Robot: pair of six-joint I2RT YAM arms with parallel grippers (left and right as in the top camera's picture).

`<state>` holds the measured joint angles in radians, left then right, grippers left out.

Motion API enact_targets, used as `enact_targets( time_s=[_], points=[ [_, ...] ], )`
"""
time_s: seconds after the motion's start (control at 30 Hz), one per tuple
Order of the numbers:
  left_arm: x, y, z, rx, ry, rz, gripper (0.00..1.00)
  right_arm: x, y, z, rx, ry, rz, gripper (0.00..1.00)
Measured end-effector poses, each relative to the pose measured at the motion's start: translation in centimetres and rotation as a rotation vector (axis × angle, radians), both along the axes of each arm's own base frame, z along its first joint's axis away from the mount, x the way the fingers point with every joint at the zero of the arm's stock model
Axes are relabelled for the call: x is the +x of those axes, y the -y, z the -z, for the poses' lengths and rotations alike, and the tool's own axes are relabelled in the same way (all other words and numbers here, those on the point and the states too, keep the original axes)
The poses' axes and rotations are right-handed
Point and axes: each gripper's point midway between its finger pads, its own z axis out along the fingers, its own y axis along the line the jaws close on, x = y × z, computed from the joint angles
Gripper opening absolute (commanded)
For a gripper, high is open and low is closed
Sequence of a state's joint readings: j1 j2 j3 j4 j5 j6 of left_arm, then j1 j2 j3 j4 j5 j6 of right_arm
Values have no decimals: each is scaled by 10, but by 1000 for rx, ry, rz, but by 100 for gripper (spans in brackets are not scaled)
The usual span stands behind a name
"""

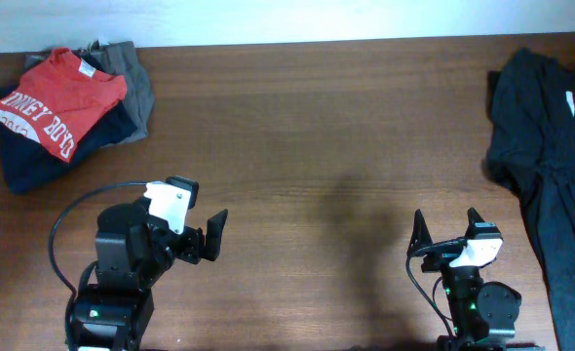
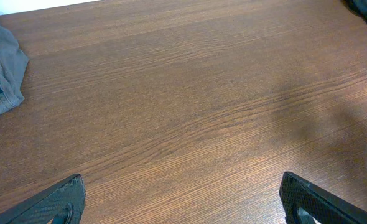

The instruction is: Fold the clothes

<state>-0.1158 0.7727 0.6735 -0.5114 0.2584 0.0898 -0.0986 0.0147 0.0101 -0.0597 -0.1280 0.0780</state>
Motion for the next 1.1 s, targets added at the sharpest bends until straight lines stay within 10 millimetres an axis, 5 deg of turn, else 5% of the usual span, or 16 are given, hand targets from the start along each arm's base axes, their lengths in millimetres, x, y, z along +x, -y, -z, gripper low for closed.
enact_targets(
  time_s=[0.5, 0.8, 1.1],
  points=[
    [-25, -3, 20, 1, -87, -7, 99, 0, 0, 0, 0, 0, 0, 99],
    [-27, -9, 0, -102, 226, -81, 99, 0, 0, 0, 0, 1, 0, 99],
    [-22, -20, 46, -133, 341, -148, 99, 0, 0, 0, 0, 1, 0, 99]
  ],
)
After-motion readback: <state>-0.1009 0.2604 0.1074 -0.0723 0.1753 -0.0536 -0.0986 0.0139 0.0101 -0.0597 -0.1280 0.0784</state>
